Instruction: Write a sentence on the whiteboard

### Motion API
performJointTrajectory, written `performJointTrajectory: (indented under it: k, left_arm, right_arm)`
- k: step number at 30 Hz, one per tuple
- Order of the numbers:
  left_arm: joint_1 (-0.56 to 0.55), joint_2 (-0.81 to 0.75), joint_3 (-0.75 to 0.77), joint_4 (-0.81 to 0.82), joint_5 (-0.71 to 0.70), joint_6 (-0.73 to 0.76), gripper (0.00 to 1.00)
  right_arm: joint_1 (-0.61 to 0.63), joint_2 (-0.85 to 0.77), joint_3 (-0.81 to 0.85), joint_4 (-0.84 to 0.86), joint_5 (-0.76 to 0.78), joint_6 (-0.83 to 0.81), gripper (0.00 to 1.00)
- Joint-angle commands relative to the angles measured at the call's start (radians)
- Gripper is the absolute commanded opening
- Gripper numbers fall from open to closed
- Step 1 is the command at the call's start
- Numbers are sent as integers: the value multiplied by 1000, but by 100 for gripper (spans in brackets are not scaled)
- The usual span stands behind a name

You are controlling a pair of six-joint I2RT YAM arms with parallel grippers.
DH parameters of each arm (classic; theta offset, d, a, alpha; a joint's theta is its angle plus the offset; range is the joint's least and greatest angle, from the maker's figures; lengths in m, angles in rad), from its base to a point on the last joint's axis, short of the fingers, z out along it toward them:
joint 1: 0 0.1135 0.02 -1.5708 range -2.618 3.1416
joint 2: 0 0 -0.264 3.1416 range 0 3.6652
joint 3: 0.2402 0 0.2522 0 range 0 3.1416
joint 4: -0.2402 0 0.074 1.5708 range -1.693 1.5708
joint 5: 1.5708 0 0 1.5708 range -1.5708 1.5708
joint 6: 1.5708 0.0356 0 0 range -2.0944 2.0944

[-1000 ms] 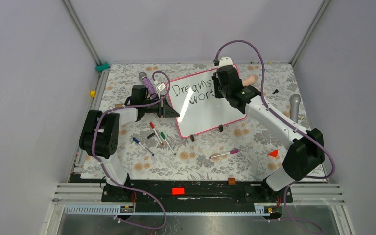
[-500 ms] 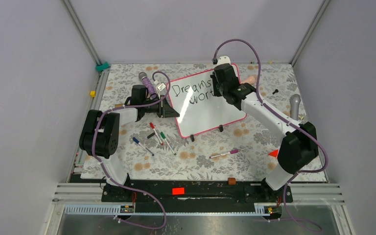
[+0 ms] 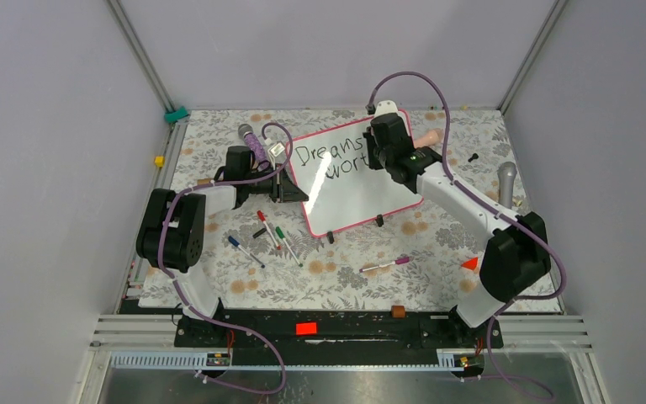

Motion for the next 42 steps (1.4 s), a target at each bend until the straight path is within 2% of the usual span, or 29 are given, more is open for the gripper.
performJointTrajectory:
  k: [1, 14, 42]
  left_arm:
    - [-16, 42, -7, -40, -182, 53, 0]
    - [-15, 42, -8, -41, -182, 53, 0]
    - [-15, 45, -6, -42, -183, 53, 0]
  right_arm:
    - [-8, -33, -58, 7, -42, 9, 0]
    - [-7, -51, -111, -5, -54, 25, 0]
    - [-13, 35, 63, -37, -1, 2, 0]
